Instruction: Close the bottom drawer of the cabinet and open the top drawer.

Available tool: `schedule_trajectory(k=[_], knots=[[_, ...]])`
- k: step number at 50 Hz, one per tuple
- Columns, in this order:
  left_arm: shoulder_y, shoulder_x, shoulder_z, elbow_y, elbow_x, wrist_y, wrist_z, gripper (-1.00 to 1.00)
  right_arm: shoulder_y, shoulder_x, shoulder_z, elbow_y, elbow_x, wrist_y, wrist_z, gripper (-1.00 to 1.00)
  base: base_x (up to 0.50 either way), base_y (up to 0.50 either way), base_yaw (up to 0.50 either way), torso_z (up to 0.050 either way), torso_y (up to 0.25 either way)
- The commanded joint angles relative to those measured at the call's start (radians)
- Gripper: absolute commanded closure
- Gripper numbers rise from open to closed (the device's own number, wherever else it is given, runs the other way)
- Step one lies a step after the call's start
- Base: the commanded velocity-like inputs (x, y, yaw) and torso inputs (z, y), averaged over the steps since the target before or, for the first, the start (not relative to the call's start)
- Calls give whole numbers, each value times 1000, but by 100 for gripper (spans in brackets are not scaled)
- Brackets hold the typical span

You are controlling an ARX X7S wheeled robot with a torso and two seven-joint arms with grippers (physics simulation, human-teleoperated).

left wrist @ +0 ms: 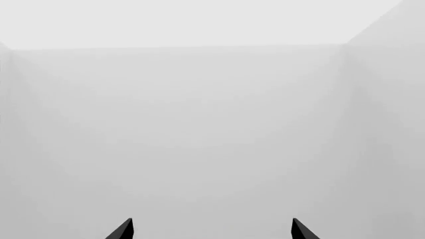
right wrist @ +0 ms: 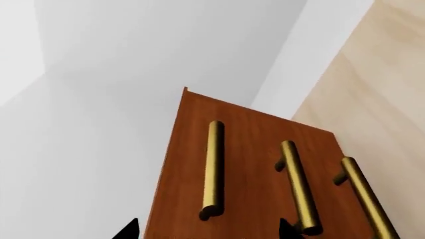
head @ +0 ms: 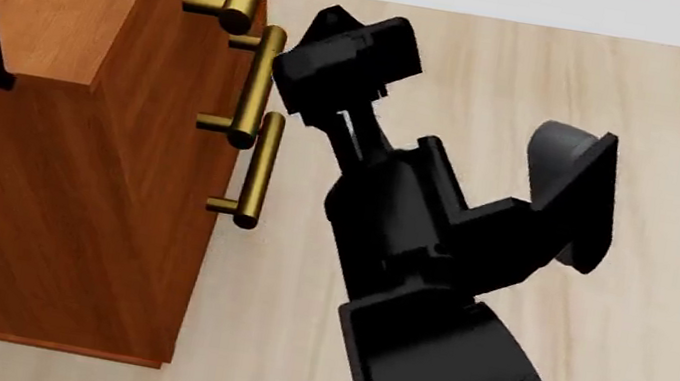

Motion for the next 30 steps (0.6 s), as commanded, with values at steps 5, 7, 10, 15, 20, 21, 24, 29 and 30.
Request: schedule_trajectory(k=[5,7,10,15,20,21,24,29,30], knots=[[4,-11,-10,6,-10,-1,-7,-100,65,-71,16,122,104,73,-53,-100,0,0,0,0,0],[3,-11,-10,4,-10,2,-6,-100,73,-78,13,142,108,82,-57,-100,0,0,0,0,0],[4,-12,-10,-1,-9,6,-5,-100,80,-87,12,164,117,95,-66,-100,0,0,0,0,0],[6,-15,-9,-6,-6,12,-4,-100,96,-102,6,203,126,116,-79,-100,0,0,0,0,0],[3,-16,-10,-5,-10,9,-8,-100,110,-116,-2,241,130,135,-88,-100,0,0,0,0,0],[2,-17,-10,-4,-11,8,-8,-100,112,-118,-4,247,130,137,-89,-100,0,0,0,0,0],[-3,-18,-9,-4,-13,3,-10,-100,126,-131,-9,264,131,152,-96,-100,0,0,0,0,0],[-6,-20,-9,-3,-17,1,-12,-100,137,-149,-16,306,142,173,-111,-100,0,0,0,0,0],[-5,-21,-9,-4,-16,2,-12,-100,140,-154,-17,317,145,180,-115,-100,0,0,0,0,0]])
